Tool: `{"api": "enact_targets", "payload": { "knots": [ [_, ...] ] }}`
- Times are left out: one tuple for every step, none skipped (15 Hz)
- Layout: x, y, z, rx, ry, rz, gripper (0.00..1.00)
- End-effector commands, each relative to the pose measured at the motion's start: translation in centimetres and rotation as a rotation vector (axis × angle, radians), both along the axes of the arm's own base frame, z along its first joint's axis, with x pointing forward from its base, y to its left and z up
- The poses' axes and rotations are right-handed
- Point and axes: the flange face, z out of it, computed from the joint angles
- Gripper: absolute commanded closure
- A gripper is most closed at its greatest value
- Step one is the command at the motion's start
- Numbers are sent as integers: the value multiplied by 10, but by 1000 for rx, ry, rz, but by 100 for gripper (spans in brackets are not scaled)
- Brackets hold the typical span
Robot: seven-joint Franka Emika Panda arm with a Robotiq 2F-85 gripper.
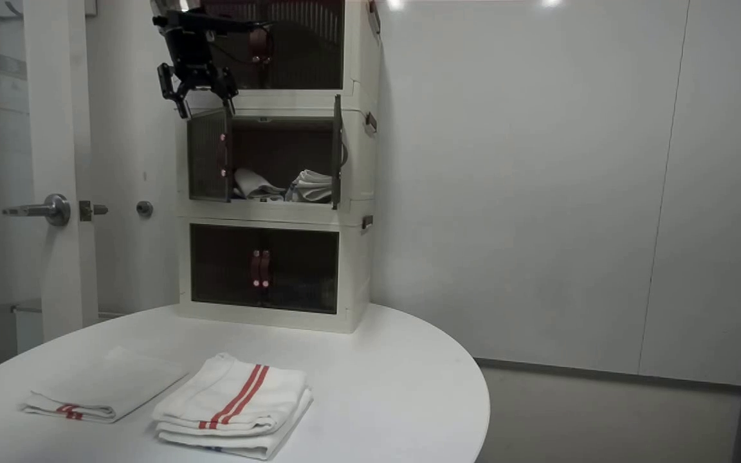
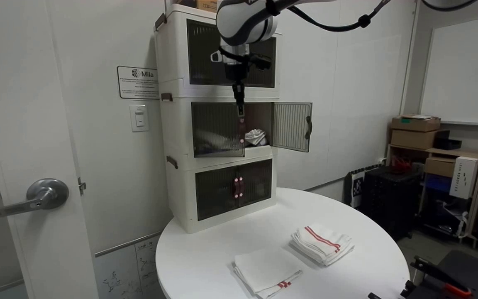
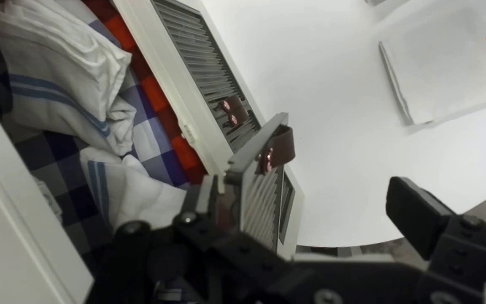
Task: Open the cabinet's left door fully
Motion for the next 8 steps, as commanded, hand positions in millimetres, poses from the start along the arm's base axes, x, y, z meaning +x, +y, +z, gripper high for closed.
{"api": "enact_targets", "payload": {
  "knots": [
    [-11, 29, 6, 14, 73, -10, 0],
    [-17, 41, 7, 13, 92, -6, 0],
    [-22, 50, 7, 13, 106, -6, 0],
    [-26, 60, 7, 16, 120, -7, 0],
    [-30, 68, 7, 17, 130, -10, 0],
    [-34, 76, 7, 18, 144, -16, 0],
    [-37, 83, 7, 19, 155, -20, 0],
    [-40, 88, 7, 19, 168, -32, 0]
  ]
}}
